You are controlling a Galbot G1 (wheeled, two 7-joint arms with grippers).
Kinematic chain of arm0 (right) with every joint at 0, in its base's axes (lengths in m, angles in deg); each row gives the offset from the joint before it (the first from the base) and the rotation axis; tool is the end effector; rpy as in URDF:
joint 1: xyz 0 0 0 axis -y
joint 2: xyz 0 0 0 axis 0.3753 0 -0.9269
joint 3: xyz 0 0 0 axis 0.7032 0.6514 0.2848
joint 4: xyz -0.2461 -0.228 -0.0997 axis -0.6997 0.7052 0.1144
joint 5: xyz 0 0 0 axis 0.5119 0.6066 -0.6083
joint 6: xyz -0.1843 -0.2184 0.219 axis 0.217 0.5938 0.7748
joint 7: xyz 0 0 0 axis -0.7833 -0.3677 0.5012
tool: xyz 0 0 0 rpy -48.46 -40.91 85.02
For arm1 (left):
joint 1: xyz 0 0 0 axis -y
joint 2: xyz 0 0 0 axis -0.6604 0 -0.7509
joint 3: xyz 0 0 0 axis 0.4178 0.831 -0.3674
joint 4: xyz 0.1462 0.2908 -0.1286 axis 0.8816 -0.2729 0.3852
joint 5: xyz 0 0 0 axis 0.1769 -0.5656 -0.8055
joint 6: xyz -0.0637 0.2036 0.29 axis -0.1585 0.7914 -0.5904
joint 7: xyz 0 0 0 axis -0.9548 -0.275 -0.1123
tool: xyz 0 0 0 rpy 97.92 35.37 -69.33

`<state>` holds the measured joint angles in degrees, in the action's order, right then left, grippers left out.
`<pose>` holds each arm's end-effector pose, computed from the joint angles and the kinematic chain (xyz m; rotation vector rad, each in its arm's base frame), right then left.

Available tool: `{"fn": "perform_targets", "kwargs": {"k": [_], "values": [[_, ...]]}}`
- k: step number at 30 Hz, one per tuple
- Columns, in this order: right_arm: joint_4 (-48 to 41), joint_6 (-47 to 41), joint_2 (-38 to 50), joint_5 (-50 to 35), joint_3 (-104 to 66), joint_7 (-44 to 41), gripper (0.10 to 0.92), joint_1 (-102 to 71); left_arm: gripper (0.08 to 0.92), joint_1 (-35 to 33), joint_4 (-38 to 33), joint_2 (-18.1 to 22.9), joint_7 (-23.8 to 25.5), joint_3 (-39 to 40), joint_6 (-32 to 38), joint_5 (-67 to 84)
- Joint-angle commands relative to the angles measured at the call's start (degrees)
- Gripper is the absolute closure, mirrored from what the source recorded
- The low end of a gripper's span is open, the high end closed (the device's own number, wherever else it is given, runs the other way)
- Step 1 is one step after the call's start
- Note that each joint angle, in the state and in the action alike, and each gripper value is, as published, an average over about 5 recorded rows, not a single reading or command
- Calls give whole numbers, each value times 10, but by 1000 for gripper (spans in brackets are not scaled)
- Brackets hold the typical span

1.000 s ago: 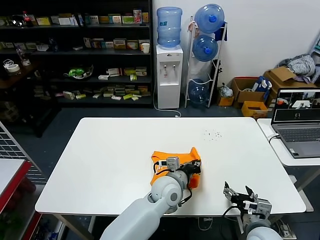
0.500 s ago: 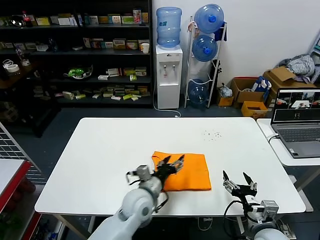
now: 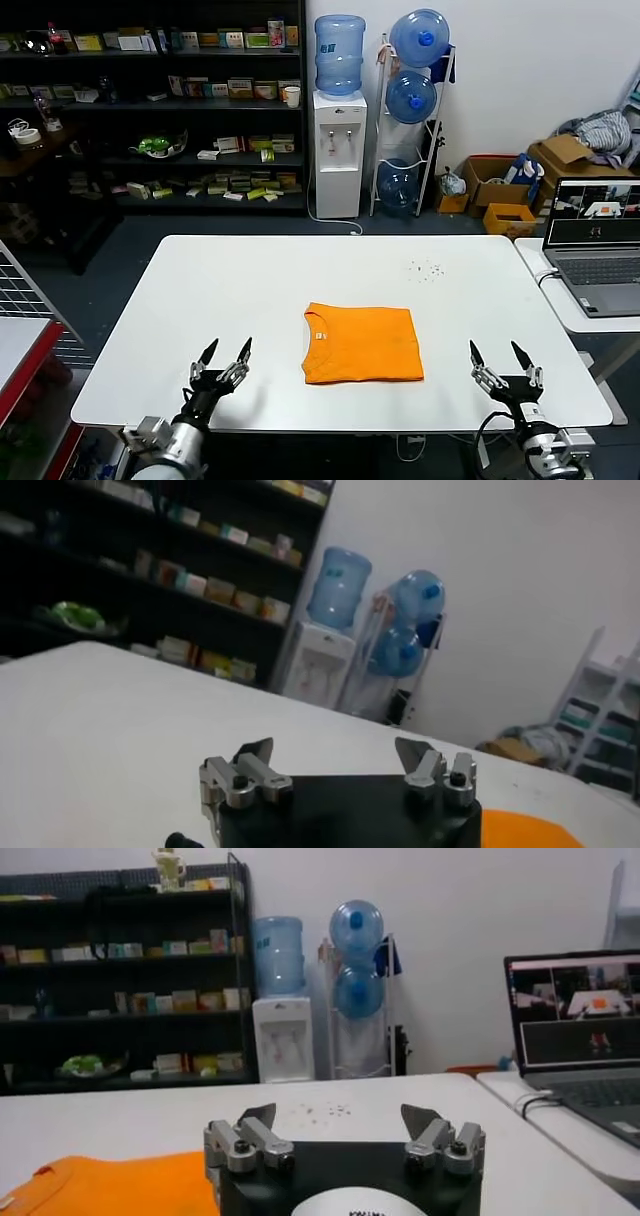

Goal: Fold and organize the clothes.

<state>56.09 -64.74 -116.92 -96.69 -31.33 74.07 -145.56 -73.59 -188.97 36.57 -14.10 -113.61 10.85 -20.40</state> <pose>0.1748 -0.1379 -0.3380 0.0121 -3.0122 -0.0839 0.2067 0.0539 -0.3775 -0.2903 -2.9666 0.4676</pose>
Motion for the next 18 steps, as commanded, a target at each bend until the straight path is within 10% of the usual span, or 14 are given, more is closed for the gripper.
{"fn": "perform_targets", "kwargs": {"k": [1,18], "values": [[-28,103,-75,83,-57,-61,203,-23,177,-110,-11,32,101,-122,105,-81],[-31,106,-77,92,-70,-68,203,-29,177,-98,-8,7,95,-125,101,-82]]}}
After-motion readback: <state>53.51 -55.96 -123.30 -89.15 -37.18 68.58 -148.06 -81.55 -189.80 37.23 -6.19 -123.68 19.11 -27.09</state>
